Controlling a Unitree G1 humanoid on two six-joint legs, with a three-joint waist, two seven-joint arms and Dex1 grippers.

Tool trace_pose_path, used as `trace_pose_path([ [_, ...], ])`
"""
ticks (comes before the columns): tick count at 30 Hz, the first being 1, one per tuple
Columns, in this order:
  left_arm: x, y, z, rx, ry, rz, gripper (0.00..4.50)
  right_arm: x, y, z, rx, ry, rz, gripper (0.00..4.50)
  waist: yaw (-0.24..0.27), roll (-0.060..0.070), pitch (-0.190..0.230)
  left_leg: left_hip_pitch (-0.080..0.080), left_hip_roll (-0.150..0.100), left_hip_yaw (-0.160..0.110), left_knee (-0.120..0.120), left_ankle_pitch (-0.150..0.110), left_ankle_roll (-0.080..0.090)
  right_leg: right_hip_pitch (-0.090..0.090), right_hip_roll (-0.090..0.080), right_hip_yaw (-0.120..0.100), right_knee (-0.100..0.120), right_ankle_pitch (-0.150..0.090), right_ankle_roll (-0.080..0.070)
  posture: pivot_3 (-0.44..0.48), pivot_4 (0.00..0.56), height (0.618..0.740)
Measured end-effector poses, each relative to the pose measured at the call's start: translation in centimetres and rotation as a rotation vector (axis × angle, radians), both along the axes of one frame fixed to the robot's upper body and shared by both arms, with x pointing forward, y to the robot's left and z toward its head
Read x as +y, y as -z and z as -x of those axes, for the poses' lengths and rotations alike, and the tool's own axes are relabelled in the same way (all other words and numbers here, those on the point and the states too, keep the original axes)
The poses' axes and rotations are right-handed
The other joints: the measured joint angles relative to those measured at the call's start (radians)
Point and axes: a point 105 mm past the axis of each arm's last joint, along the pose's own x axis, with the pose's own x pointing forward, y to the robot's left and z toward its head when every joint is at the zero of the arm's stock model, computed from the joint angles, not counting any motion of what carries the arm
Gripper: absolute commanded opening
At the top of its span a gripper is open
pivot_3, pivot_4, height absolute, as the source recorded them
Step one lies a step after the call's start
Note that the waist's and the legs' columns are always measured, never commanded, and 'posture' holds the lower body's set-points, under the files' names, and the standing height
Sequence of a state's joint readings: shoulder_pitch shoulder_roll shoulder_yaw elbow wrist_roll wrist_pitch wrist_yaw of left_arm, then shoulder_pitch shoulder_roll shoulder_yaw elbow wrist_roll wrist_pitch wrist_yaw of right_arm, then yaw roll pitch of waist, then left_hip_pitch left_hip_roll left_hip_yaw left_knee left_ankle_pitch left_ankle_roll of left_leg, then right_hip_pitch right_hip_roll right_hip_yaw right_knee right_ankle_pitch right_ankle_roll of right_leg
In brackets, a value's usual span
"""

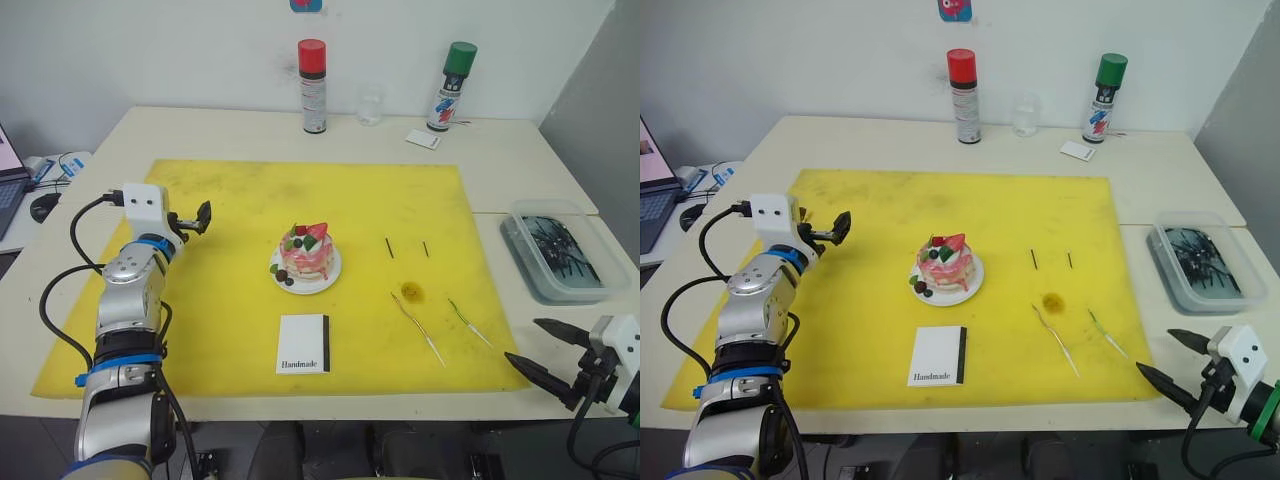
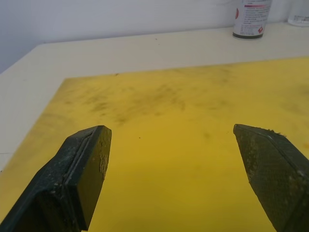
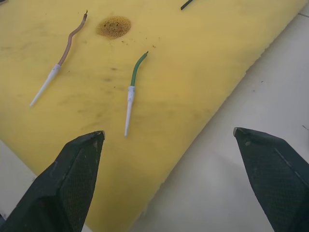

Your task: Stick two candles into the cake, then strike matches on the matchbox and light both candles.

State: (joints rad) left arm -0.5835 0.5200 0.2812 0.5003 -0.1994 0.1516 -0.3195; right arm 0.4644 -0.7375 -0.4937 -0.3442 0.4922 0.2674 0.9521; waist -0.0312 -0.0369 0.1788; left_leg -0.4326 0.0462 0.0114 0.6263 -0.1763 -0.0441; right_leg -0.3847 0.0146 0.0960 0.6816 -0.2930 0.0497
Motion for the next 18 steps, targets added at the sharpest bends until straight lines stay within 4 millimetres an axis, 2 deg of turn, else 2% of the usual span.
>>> trace_pose_path([
  [13,0.5,-0.4,0.6,-0.022,0.04,0.036,4.49,0.7,-0.3,0.1,-0.003,-0.018,0.007,4.5,0.0,0.0,0.0,0.0,0.0,0.0,0.0,0.0,0.0,0.0,0.0,0.0,0.0,0.0,0.0,0.0,0.15,0.74],
  [18,1.9,-1.4,1.4,-0.041,0.04,0.025,4.49,1.1,-0.7,0.0,-0.003,-0.027,0.013,4.5,0.0,0.0,0.0,0.0,0.0,0.0,0.0,0.0,0.0,0.0,0.0,0.0,0.0,0.0,0.0,0.0,0.15,0.74],
])
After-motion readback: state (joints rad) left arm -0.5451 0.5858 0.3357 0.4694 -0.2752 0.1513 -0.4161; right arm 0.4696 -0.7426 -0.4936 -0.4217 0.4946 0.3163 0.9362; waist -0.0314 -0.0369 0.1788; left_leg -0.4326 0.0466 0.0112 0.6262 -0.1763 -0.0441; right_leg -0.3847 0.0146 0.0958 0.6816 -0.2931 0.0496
